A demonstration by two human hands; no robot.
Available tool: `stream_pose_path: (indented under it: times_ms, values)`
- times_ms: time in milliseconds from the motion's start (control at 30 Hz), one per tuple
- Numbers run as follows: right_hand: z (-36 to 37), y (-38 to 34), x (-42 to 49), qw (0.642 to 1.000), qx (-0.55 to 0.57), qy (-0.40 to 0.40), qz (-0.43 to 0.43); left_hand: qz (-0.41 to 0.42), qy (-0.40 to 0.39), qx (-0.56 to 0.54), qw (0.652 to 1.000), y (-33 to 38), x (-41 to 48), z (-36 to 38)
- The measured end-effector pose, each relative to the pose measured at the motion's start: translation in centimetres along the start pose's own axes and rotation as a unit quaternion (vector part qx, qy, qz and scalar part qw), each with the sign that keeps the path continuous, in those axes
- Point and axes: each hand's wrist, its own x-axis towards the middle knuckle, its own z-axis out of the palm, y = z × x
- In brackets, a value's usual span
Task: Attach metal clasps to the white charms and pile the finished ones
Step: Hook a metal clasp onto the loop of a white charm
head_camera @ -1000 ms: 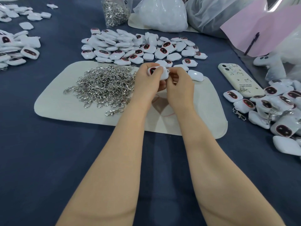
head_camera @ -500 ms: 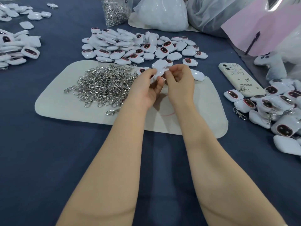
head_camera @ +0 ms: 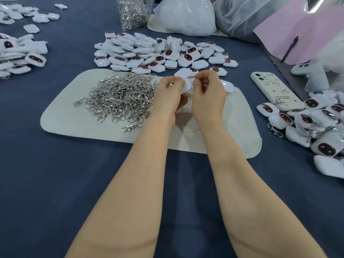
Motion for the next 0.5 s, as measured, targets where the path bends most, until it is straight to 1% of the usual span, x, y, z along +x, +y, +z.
stream_pose_path:
  times_ms: [33, 100, 200, 267, 300, 367, 433, 500]
  values:
    - [-0.05, 0.04, 0.01, 1.000, -0.008, -0.002, -0.005, 0.045, 0.006, 0.043, 0.998, -0.03, -0.10, -0.07]
    - [-0.13, 0.14, 0.08, 1.000, -0.018, -0.001, -0.010, 0.117, 0.008, 0.097, 0.988, 0.02, -0.26, -0.26]
    - [-0.12, 0.13, 0.13, 0.999, -0.043, 0.002, -0.026, 0.189, 0.005, 0.172, 0.967, 0.12, -0.29, -0.49]
    - [-0.15, 0.07, 0.06, 0.997, -0.062, -0.002, -0.044, 0.229, 0.007, 0.193, 0.954, 0.04, -0.27, -0.49]
    - [-0.18, 0.04, 0.00, 0.996, -0.072, -0.007, -0.054, 0.257, 0.013, 0.210, 0.943, -0.01, -0.31, -0.50]
    - [-0.19, 0.09, -0.11, 0.993, -0.098, -0.024, -0.066, 0.314, 0.025, 0.273, 0.909, -0.12, -0.32, -0.66]
    - [-0.13, 0.27, -0.16, 0.989, -0.124, -0.048, -0.069, 0.352, 0.030, 0.332, 0.875, -0.28, -0.24, -0.87]
    - [-0.10, 0.48, -0.18, 0.988, -0.129, -0.070, -0.053, 0.380, 0.041, 0.385, 0.840, -0.61, -0.25, -0.91]
